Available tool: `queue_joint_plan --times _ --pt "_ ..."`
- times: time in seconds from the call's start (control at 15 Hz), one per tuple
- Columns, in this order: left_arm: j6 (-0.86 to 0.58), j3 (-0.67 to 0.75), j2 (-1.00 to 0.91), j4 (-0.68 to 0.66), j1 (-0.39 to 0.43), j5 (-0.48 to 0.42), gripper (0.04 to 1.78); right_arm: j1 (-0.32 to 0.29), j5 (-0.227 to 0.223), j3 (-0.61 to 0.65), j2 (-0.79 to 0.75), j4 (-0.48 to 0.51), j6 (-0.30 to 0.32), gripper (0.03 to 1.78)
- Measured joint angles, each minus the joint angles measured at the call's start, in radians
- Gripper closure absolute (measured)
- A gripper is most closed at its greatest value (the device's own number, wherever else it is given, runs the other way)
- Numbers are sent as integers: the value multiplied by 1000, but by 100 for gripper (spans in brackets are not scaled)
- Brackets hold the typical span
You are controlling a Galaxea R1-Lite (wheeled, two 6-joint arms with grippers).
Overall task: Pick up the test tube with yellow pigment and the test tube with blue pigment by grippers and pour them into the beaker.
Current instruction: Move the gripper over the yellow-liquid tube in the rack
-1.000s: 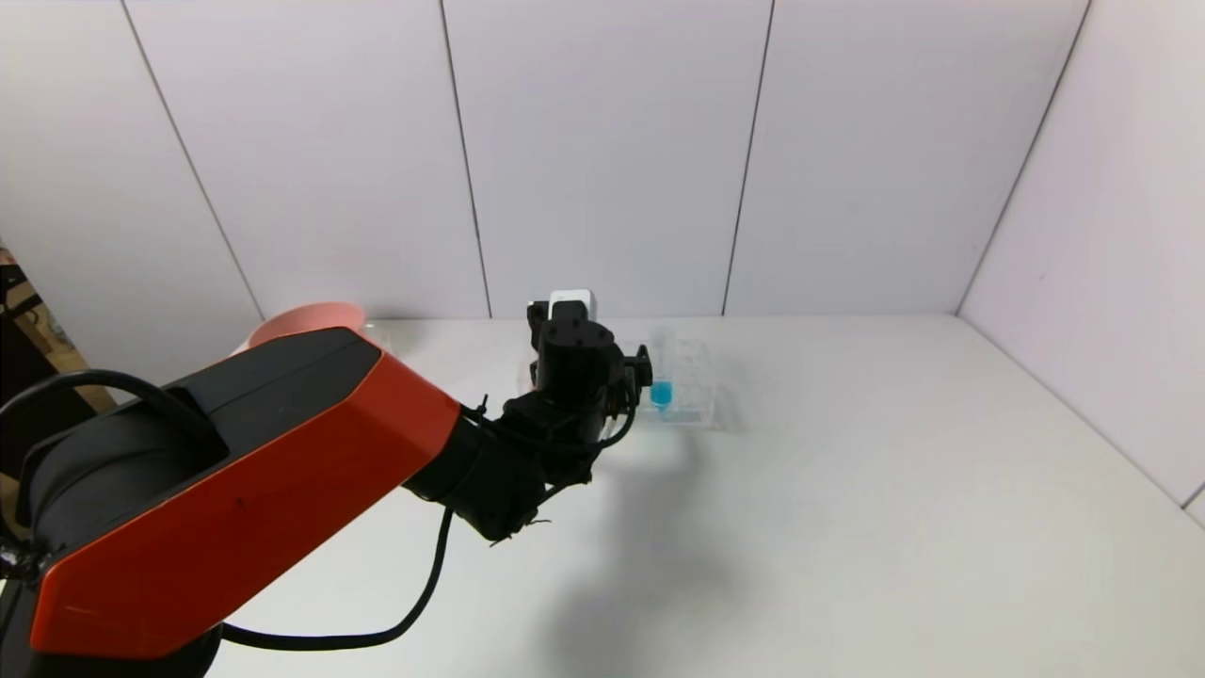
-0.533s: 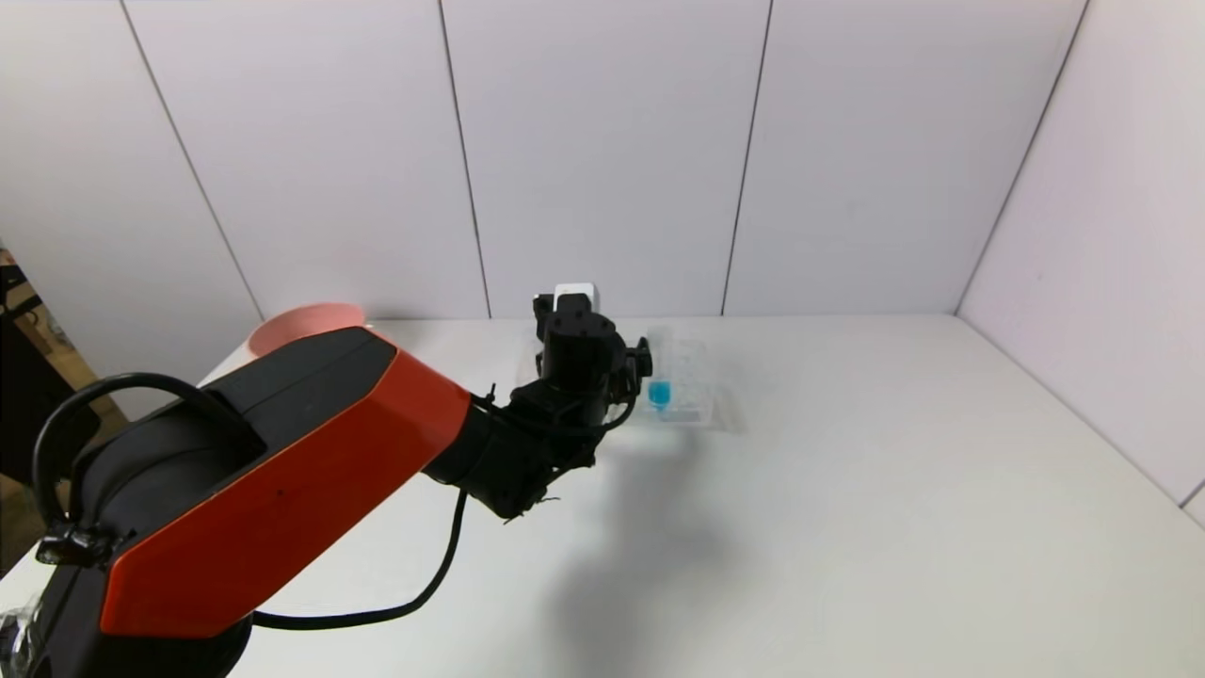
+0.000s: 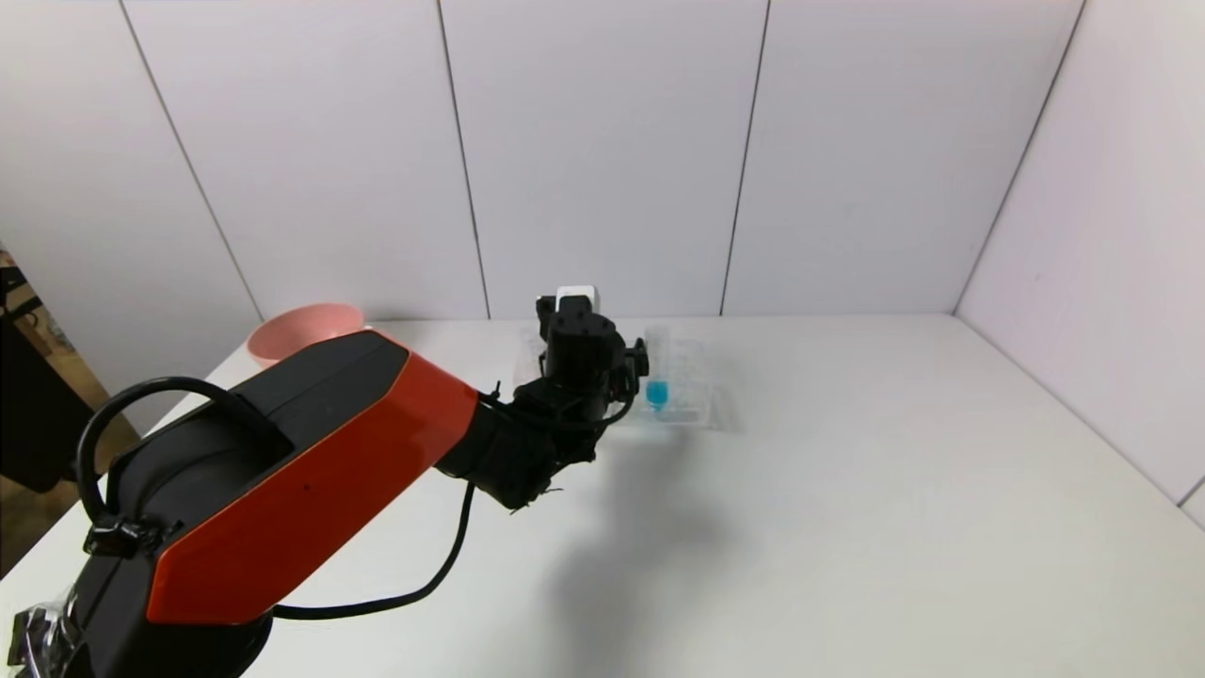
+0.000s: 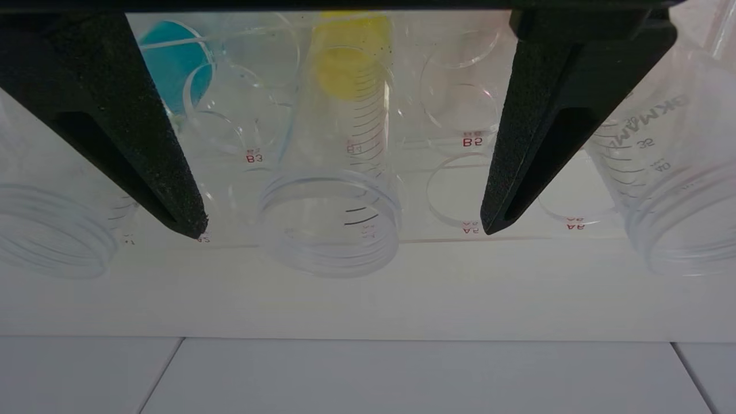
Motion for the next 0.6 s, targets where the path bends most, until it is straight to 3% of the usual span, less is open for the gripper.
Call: queue_joint_plan --times 0.6 --pt "1 -57 46 35 12 -1 20 0 0 0 0 0 0 10"
